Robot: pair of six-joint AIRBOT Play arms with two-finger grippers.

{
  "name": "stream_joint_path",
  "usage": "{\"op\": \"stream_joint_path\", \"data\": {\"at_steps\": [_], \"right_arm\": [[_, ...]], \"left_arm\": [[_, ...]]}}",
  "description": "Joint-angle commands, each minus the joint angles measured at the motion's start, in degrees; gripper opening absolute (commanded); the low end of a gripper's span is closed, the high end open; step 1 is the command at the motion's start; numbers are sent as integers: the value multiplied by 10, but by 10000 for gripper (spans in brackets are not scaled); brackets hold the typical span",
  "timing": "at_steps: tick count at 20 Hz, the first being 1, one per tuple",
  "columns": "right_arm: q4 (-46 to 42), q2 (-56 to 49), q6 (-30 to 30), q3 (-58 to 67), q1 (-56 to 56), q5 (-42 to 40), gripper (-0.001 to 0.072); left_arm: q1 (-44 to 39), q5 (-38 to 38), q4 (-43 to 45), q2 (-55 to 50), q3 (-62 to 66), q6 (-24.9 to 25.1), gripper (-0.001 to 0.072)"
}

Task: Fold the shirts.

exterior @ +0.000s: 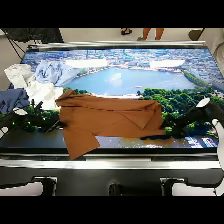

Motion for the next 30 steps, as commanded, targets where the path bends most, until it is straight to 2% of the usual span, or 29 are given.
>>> {"op": "stream_joint_path", "data": {"at_steps": [1, 2, 3, 5, 6, 9, 12, 14, 16, 17, 19, 23, 27, 30], "right_arm": [[13, -13, 11, -28, 41, -73, 627], [13, -18, 24, -28, 54, -88, 604], [14, -21, 31, -28, 66, -98, 530], [15, -19, 33, -20, 81, -114, 105], [18, -14, 32, -5, 81, -99, 71], [-12, 44, 9, 91, 79, -70, 57], [-78, 155, -9, 263, 79, -86, 56], [-139, 240, -8, 383, 79, -139, 57], [-173, 322, -7, 461, 79, -203, 57], [-175, 358, -5, 479, 79, -223, 56], [-176, 426, 8, 485, 79, -227, 56], [-227, 485, 35, 486, 79, -183, 56], [-247, 487, 37, 486, 79, -157, 56], [-248, 458, 60, 486, 79, -101, 55]], "left_arm": [[-1, -9, 0, 16, 0, 2, 43], [-1, -9, 0, 22, 0, 2, 43], [-1, -11, 0, 30, 0, 2, 43], [-1, -16, 0, 47, 2, 2, 42], [-1, -26, 0, 59, 12, 2, 42], [-1, -43, 1, 132, 104, 6, 40], [-1, -39, 0, 242, 294, -19, 40], [-1, 3, 3, 305, 444, -24, 41], [-1, 80, 9, 353, 554, -29, 41], [-1, 96, 8, 373, 586, -51, 41], [-1, 87, 8, 412, 607, -94, 40], [-1, 32, 9, 445, 607, -121, 40], [-1, 63, 15, 434, 609, -112, 40], [-1, 1, 15, 400, 609, -113, 40]]}}
